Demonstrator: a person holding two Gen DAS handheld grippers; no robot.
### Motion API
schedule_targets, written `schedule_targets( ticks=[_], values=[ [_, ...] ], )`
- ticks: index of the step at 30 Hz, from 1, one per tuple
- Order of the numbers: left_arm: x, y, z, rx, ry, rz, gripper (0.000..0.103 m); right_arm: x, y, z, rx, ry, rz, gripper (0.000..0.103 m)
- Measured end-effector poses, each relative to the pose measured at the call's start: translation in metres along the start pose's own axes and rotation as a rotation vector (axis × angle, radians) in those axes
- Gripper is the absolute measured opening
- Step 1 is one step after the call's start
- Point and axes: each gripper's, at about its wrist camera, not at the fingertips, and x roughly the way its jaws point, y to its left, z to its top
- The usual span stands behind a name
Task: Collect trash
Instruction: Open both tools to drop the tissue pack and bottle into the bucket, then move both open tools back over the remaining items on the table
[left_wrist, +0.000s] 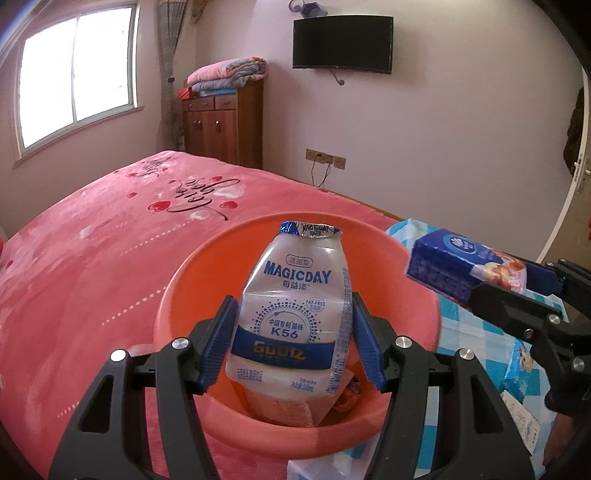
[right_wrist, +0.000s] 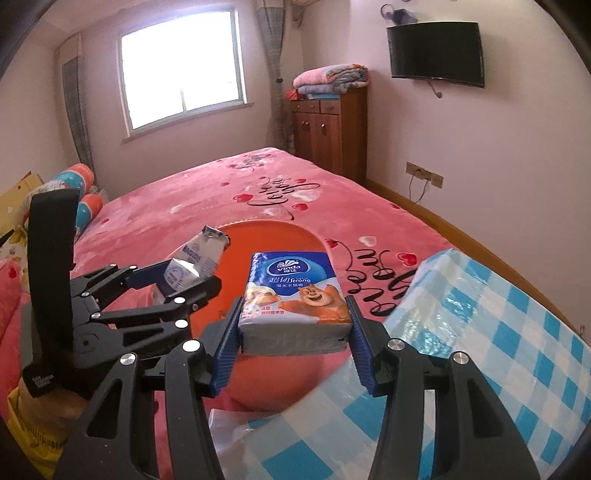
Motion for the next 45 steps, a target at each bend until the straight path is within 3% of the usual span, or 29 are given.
schedule_targets(
  ticks=[20,22,26,31,45],
  values=[
    [0.027,0.013,-0.005,-0.016,0.047,0.014,0.062,0.052,0.014,0.002,-0.047,0.063,-0.002,0.055],
    [0.028,0.012,-0.007,-0.007,0.04,0.03,0.063,0.055,0.013,0.001,-0.044,0.062,-0.016,0.063],
    [0.03,0.009,-0.008,-0.001,0.043,0.055,0.085,0.051,0.002,-0.002,0.011,0.055,-0.008,0.084],
    [0.03,0.002,-0.01,0.015,0.042,0.066,0.09,0.038,-0.01,-0.005,0.046,0.027,-0.048,0.091],
    [0.026,-0.008,-0.012,0.026,0.056,0.089,0.09,0.009,-0.032,-0.031,0.101,0.004,-0.125,0.091]
  ],
)
